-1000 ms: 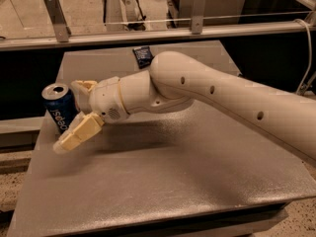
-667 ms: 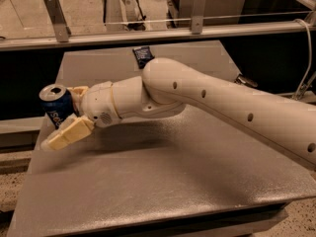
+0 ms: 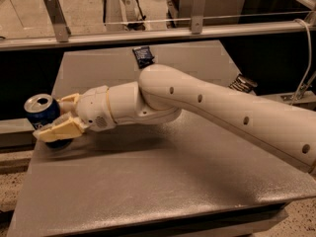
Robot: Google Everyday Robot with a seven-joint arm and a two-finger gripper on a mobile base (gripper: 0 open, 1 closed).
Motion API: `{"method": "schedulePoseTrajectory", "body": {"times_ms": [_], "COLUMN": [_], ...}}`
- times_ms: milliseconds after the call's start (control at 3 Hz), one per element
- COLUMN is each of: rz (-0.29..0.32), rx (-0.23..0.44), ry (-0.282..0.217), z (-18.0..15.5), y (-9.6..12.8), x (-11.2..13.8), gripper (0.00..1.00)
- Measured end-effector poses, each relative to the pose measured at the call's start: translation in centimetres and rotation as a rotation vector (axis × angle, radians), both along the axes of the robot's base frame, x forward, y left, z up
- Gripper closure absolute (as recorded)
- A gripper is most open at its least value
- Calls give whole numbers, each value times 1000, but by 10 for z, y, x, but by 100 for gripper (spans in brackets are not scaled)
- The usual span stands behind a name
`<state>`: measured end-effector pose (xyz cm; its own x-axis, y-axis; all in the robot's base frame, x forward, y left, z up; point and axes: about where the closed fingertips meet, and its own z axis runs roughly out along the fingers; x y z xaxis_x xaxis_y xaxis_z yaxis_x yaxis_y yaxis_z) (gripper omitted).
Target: Pick pepsi can
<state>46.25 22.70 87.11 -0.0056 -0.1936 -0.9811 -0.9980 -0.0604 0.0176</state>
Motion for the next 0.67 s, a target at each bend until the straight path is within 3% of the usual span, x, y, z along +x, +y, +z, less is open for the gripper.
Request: {"method": "schedulePoseTrajectory", "body": {"times_ms": [333,667], "rz": [-12,-28], "rx": [11,21], "ry": [-30,-101], "z": [15,45], "y": [-7,-26], "x": [7,29], "gripper": [87,100]}}
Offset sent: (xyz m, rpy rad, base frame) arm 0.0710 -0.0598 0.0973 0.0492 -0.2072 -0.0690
